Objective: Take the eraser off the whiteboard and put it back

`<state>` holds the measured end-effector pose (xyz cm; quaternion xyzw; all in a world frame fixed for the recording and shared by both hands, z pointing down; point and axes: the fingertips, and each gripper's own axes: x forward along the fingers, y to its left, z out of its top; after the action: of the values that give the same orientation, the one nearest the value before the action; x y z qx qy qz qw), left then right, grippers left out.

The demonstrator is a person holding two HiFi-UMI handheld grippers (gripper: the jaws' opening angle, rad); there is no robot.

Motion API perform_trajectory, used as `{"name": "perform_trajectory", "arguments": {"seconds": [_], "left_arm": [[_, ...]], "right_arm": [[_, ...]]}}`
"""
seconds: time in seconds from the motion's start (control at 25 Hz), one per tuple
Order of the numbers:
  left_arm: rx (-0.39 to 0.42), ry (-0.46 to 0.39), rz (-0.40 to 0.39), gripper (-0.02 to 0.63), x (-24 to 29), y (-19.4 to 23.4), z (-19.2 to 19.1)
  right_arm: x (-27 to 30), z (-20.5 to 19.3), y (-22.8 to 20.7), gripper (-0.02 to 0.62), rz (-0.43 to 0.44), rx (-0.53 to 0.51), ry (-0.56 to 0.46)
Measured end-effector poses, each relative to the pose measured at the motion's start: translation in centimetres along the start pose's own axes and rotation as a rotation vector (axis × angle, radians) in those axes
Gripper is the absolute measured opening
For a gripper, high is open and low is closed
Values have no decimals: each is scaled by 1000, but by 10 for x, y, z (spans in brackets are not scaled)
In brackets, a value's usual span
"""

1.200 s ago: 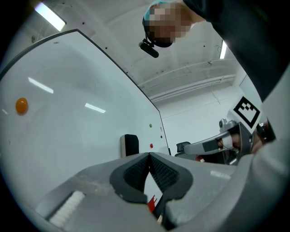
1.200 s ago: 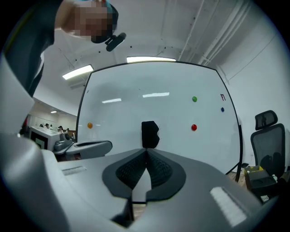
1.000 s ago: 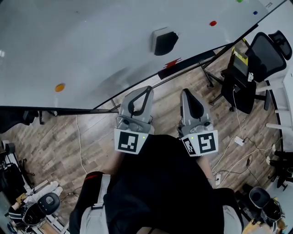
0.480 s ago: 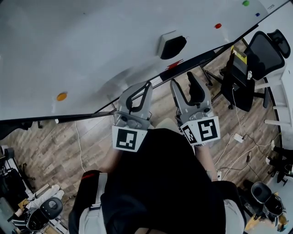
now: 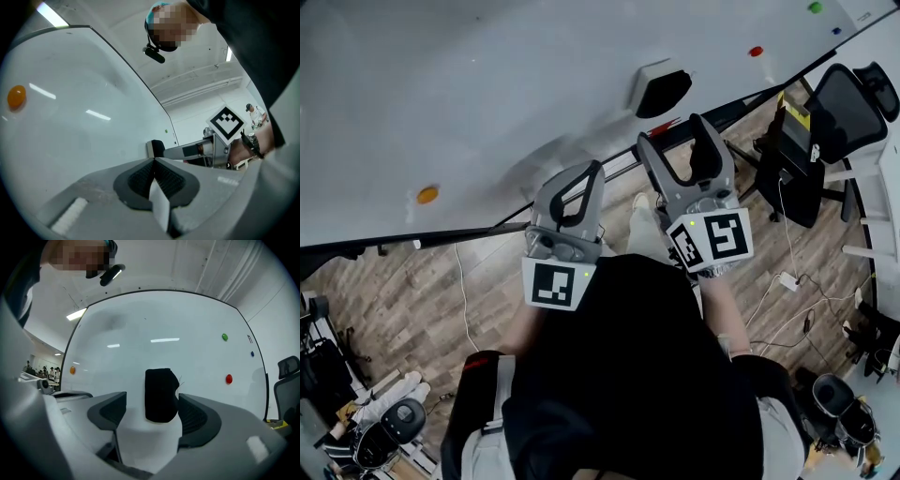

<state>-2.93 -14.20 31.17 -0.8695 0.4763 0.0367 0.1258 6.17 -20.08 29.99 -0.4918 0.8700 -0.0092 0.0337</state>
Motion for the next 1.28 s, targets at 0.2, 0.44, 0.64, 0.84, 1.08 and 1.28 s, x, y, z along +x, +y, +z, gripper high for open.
{"name": "perform_trajectory", "arguments": {"seconds": [0.2, 0.44, 0.64, 0.84, 1.08, 1.28], "left_arm": [[-1, 3, 26, 2, 2, 3, -2], [0, 10, 47, 2, 5, 5, -6], [-5, 15, 69, 2, 5, 9, -7], [-1, 23, 84, 2, 6, 14, -8], [-1, 27, 106, 2, 5, 16, -10], [-3, 29, 119, 2, 6, 18, -12]], "right_arm": [[15, -1, -6, 337, 6, -3, 16], [32, -8, -10, 330, 21, -20, 45], [39, -8, -13, 311, 2, -10, 43], [47, -10, -14, 282, 0, -4, 51], [51, -12, -18, 251, -4, 9, 47], [53, -12, -20, 236, 3, 11, 48]]}}
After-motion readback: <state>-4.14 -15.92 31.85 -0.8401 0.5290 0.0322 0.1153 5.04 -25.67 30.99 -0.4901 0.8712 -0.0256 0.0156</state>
